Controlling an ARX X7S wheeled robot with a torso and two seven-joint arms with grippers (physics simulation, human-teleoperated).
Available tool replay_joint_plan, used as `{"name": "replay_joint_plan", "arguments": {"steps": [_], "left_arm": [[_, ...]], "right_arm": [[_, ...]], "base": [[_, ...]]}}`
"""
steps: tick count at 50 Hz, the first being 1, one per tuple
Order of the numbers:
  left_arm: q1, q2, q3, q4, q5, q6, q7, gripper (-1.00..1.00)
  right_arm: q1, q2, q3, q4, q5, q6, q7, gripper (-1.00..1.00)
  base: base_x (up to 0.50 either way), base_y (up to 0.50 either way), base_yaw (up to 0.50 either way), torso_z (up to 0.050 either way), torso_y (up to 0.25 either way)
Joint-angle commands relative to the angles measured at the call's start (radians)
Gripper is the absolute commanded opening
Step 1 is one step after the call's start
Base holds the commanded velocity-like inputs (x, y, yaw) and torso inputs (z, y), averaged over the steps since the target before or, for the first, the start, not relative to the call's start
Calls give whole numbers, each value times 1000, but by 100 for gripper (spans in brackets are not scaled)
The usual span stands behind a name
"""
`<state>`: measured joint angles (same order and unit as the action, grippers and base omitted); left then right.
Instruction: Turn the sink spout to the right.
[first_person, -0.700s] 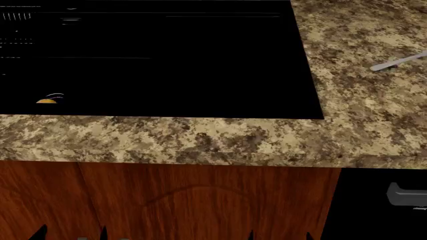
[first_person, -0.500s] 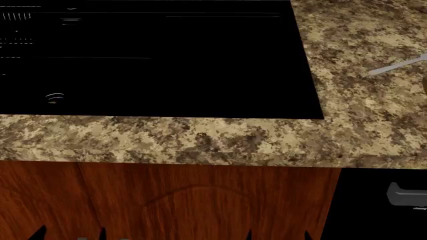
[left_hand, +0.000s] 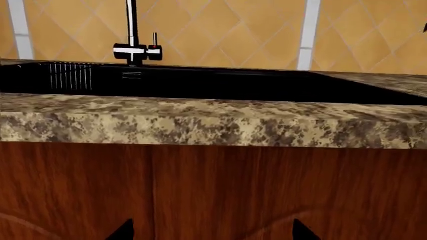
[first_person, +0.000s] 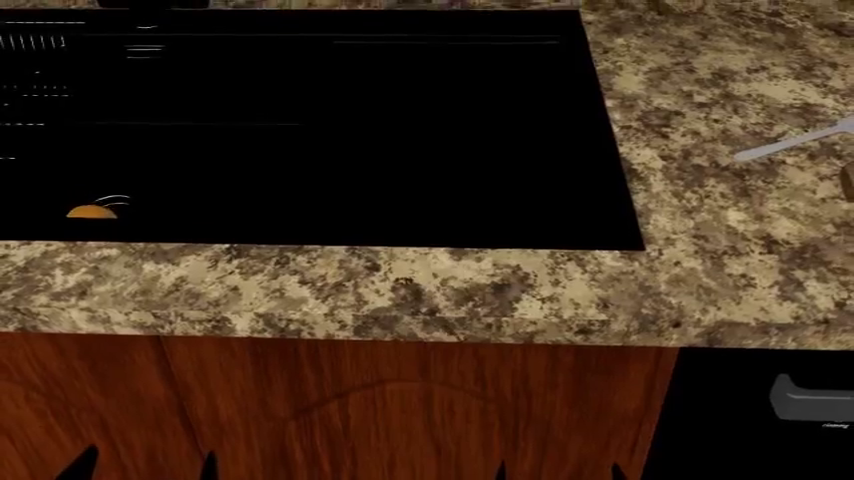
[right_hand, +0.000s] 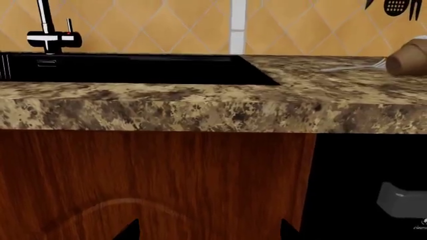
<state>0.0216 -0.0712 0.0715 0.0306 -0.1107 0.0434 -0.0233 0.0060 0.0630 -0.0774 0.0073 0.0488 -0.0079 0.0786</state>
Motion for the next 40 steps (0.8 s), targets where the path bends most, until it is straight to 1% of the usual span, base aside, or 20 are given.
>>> {"name": "replay_joint_plan", "arguments": {"steps": [1, 27, 31, 32, 34, 35, 38, 40], "left_arm": [[6, -20, 18, 13, -45, 20, 13, 100], [3, -49, 54, 10, -64, 28, -13, 100], [3, -49, 54, 13, -53, 26, -36, 100], [3, -46, 49, 13, -29, 29, -64, 100], [13, -51, 53, 39, -35, 33, -61, 100], [17, -46, 40, 44, -28, 45, -83, 100], [20, -54, 46, 74, -10, 24, -100, 100], [23, -55, 38, 107, -10, 1, -119, 100]], "right_arm": [[1, 17, -19, -4, 13, 1, 20, 100], [4, 44, -50, 0, 36, -11, 58, 100], [2, 47, -55, -1, 37, -15, 64, 100], [0, 48, -54, -6, 39, -12, 68, 100], [-7, 51, -58, -21, 39, -8, 70, 100], [-12, 53, -55, -39, 43, 3, 75, 100], [-10, 61, -51, -62, 50, 31, 80, 100], [-7, 70, -45, -130, 62, 83, 87, 100]], "base": [[0, 0, 0, 50, 0], [0, 0, 0, 50, 0], [0, 0, 0, 50, 0], [0, 0, 0, 0, 0], [0, 0, 0, 0, 0], [0, 0, 0, 0, 0], [0, 0, 0, 0, 0], [0, 0, 0, 0, 0]]}}
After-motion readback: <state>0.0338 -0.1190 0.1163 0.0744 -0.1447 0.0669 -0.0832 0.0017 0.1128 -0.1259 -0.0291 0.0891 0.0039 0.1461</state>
